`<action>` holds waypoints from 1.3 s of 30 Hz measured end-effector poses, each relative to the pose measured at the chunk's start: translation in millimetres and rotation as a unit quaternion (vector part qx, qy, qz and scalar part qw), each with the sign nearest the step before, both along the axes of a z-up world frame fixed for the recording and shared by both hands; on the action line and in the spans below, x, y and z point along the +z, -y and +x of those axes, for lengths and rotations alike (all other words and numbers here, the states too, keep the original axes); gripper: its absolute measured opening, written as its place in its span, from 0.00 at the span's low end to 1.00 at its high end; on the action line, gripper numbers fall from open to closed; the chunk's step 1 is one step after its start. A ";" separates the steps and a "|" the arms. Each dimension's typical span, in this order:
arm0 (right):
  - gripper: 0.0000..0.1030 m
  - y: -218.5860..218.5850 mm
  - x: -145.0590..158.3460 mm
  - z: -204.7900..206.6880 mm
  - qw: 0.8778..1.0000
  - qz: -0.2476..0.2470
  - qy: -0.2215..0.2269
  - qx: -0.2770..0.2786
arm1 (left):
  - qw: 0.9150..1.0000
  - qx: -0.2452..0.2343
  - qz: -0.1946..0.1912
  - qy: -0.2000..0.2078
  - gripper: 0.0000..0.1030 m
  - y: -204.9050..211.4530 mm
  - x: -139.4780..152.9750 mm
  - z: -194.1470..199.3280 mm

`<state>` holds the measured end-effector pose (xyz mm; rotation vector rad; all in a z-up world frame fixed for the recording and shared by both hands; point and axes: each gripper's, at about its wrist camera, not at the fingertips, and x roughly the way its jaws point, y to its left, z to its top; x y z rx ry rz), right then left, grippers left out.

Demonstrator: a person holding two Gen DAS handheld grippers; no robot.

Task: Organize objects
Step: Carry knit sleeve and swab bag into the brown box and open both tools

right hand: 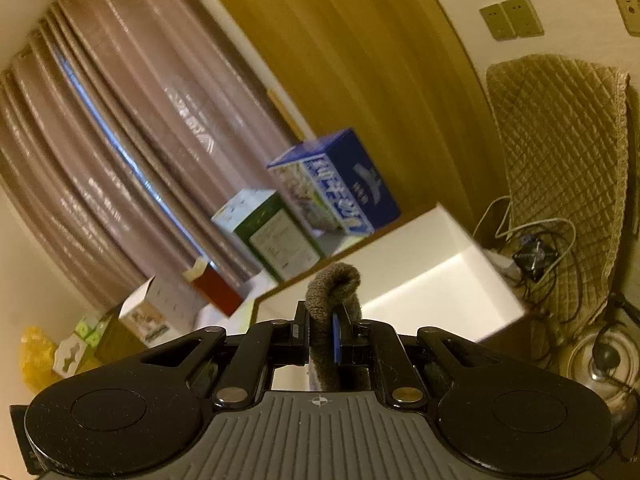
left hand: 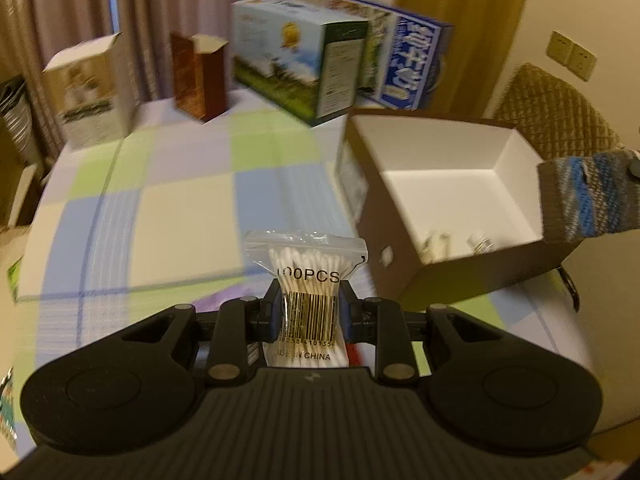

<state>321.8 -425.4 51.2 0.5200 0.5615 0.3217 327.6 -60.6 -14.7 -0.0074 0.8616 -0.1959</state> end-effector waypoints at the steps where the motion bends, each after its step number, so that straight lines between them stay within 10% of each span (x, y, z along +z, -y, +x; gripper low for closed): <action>1: 0.07 3.7 0.6 4.9 1.000 0.001 0.001 -0.003 | 1.000 -0.005 -0.001 0.002 0.22 7.5 0.9 4.9; 37: 0.08 20.9 -101.9 180.4 0.994 -0.006 -0.098 -0.036 | 0.998 -0.041 0.012 -0.053 0.22 156.6 -46.6 162.0; 39: 0.37 14.1 -111.4 188.0 0.991 -0.042 -0.125 -0.032 | 0.997 -0.042 0.012 -0.057 0.22 159.2 -49.6 167.7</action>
